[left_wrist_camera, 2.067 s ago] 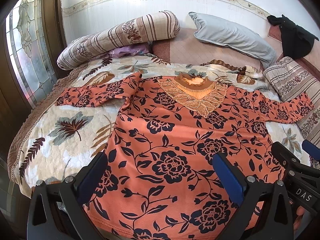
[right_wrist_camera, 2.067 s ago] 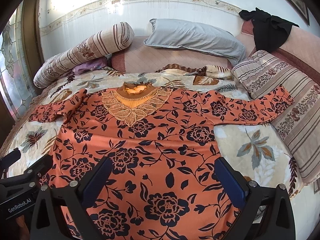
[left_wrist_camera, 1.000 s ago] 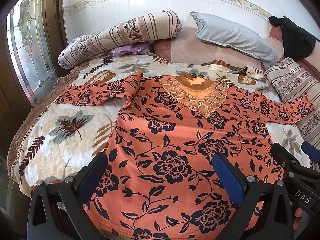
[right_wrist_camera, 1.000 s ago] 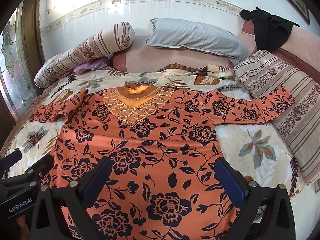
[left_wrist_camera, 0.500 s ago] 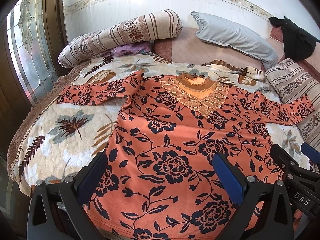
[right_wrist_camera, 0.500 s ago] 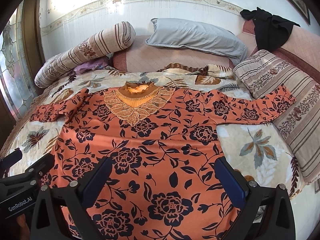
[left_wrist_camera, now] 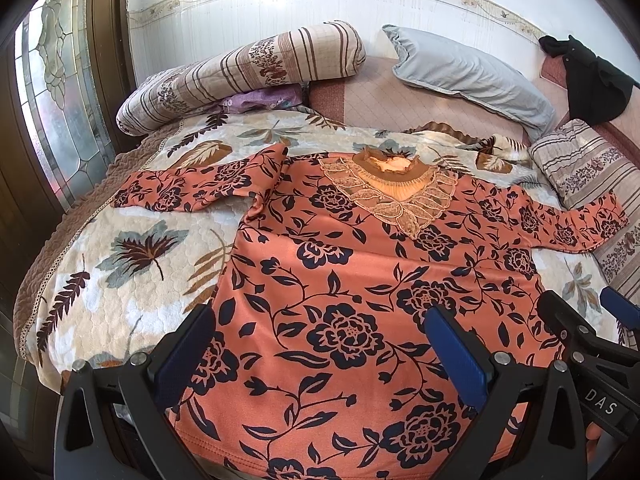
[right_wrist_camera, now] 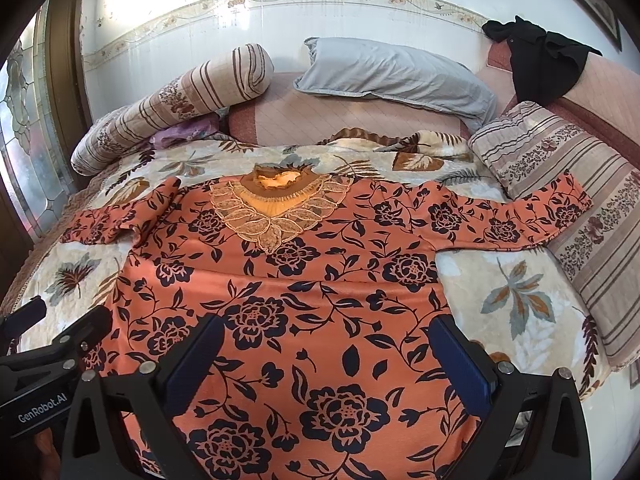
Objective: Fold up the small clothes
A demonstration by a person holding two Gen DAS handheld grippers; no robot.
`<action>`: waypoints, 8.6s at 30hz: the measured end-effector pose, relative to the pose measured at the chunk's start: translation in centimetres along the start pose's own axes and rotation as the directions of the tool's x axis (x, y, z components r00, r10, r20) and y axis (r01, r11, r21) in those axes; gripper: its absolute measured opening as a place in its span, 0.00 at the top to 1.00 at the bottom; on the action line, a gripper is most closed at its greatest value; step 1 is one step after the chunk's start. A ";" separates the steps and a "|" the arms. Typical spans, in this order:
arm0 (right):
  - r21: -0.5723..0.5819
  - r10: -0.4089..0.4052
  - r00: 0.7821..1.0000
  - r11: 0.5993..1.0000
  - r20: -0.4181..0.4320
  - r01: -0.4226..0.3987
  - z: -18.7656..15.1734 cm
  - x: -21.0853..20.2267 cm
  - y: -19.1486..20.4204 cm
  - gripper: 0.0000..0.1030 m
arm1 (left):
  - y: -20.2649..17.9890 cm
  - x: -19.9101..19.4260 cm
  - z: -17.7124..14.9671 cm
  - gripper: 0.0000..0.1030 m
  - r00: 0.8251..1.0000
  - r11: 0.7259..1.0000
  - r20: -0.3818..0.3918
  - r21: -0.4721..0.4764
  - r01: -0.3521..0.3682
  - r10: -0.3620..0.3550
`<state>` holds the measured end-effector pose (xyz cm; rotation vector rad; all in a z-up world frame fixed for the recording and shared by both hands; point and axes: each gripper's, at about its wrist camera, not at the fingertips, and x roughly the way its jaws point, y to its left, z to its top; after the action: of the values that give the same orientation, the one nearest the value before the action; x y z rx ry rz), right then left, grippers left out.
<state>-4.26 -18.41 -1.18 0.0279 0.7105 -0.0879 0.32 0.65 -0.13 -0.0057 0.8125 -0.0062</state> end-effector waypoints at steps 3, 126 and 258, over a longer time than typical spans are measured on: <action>0.000 0.001 1.000 1.000 -0.001 -0.001 0.0 0.0 0.0 0.00 | 0.0 0.0 0.0 0.00 1.000 1.000 0.000 0.000 0.000 0.000; 0.277 0.494 0.869 0.833 0.016 -0.479 1.3 19.4 -10.3 0.11 | 3.2 26.4 10.7 0.14 0.853 0.860 -0.268 -0.391 0.329 -0.448; 0.669 0.557 0.819 0.559 0.136 -0.491 7.4 22.3 -18.0 0.07 | 14.5 18.6 8.2 0.25 0.982 0.941 -0.108 -0.319 0.112 -0.153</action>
<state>15.77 -38.38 -10.02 0.9764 0.7022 0.2436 19.13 15.04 -8.12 -0.3632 0.9373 -0.0057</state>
